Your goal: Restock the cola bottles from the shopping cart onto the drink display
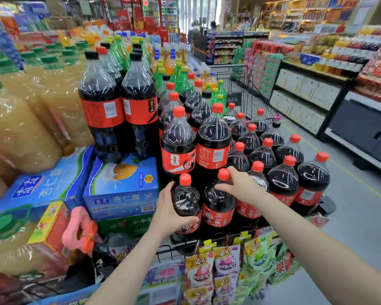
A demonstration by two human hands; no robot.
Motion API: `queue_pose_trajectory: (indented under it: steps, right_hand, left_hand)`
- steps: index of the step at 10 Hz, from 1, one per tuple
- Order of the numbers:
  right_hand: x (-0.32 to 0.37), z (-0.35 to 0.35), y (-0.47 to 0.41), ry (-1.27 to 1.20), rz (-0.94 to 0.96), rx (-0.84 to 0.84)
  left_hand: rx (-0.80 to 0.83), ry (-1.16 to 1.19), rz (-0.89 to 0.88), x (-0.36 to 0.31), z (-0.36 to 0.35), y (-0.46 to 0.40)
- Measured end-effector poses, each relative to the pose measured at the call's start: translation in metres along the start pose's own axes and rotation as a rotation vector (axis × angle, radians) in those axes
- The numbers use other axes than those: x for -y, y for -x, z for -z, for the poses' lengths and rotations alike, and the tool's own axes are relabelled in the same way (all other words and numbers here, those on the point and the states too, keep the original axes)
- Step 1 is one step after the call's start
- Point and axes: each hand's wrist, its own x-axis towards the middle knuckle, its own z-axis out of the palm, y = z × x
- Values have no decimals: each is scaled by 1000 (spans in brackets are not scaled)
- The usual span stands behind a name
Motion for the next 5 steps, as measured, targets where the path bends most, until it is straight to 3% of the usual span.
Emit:
queue_pose_trajectory:
  steps: [2,3,5]
  right_hand:
    - [-16,21,16,-53,49,-20]
    - [-23,32,21,-43,34,37]
    - [-45,63,42,8,-51,143]
  left_hand:
    - [-346,-167,-419,-59,8,-7]
    - [-310,-255,-600,-91,5,-22]
    - [-41,-306,-737,-131,-21,-40]
